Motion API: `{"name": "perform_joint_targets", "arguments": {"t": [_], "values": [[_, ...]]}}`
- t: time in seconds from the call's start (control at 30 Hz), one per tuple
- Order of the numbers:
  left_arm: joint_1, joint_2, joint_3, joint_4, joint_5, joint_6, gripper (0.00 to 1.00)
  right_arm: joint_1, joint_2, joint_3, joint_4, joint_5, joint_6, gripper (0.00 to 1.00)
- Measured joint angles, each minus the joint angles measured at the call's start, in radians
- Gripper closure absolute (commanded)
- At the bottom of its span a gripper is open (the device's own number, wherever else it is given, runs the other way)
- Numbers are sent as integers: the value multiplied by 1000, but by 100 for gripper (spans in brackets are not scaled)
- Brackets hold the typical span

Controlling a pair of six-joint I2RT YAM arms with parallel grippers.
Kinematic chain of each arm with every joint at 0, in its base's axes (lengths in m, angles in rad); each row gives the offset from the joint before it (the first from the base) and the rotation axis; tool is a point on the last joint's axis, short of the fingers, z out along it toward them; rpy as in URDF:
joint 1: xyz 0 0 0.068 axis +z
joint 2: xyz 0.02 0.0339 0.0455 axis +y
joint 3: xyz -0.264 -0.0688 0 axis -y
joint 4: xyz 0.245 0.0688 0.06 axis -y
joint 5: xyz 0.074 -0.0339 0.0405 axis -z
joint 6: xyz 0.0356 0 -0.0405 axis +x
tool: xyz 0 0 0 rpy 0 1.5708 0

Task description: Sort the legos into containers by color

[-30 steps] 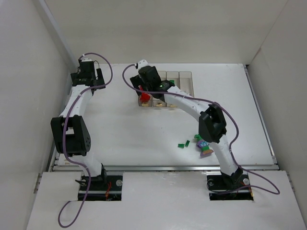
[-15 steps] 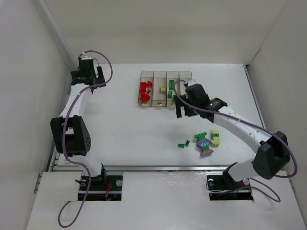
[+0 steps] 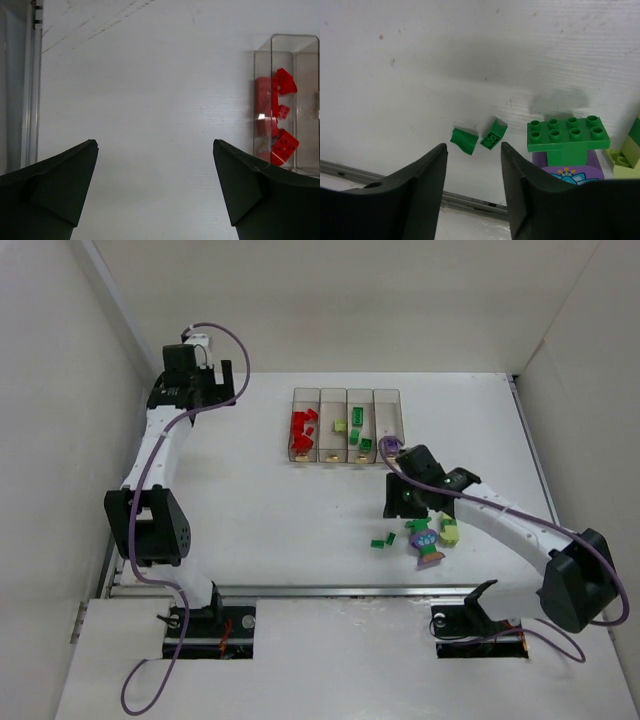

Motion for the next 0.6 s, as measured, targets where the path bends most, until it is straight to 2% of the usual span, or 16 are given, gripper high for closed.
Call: {"name": "perform_joint_targets", "arguments": {"t": [0.13,0.2,0.5,0.6], "values": [[-65,0,0,-25,5,66,0,0,55,-46,10,-35,20,53],[-98,0,-8,-29,-5,92,0,0,80,-65,8,-48,31,44],[-145,0,-74,-63,-20,126,0,0,167,-74,45,-64,55,44],[-145,0,-76,-63,-20,126,0,2,208,-74,55,-63,58,53]]}}
